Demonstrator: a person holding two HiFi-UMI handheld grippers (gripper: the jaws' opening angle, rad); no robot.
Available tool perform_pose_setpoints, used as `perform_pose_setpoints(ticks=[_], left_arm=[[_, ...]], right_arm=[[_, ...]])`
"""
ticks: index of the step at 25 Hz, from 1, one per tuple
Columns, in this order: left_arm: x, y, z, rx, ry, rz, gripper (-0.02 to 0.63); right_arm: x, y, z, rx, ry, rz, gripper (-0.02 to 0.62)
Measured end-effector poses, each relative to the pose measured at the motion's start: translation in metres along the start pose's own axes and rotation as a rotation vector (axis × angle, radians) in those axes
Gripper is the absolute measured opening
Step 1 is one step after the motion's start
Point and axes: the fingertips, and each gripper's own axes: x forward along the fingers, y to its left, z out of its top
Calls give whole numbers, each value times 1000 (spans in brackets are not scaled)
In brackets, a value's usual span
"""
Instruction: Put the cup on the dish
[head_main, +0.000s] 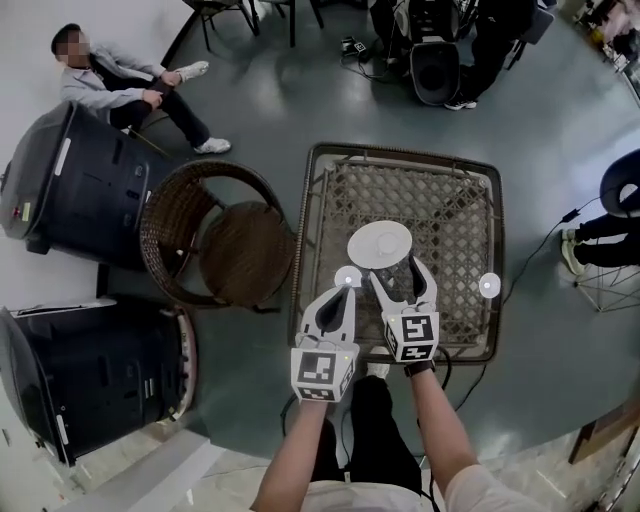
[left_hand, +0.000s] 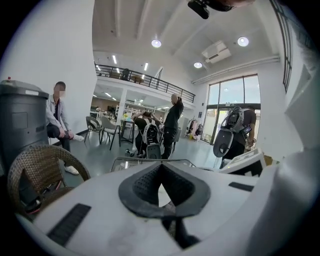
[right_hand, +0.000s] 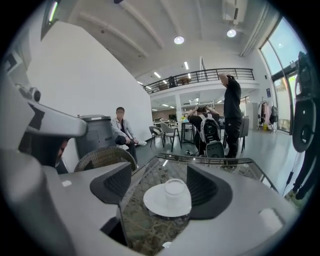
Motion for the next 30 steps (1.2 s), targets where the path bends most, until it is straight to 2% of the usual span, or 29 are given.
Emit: perform_pose_setpoints(ticks=[3, 5, 10, 13, 16, 19, 21, 24, 27, 30], left_arm=[[-35, -6, 29, 19, -49, -15, 3], [-61, -10, 44, 33, -77, -24, 3], [-125, -19, 85, 55, -153, -48, 3], [-168, -24, 112, 94, -203, -70, 3], [-209, -28, 124, 129, -238, -85, 3], [-245, -26, 128, 93, -282, -70, 3], [-263, -25, 134, 77, -317, -70, 3], [-280, -19, 151, 119, -348, -76, 3], [-295, -5, 166, 130, -372, -51, 3], [-308, -4, 176, 135, -396, -42, 3]], right_arm=[[-41, 26, 26, 26, -41, -22, 281], [-70, 45, 44, 41, -68, -39, 265], [-143, 99, 95, -2, -146, -71, 175], [-188, 133, 129, 6, -252, -91, 113], [-221, 170, 166, -1, -366, -84, 58], [-244, 202, 194, -25, -431, -66, 24], [-257, 215, 206, -28, -446, -71, 0], [-269, 229, 219, -43, -429, -95, 0], [-277, 244, 221, -74, -401, -122, 0], [-287, 255, 222, -86, -408, -111, 0]])
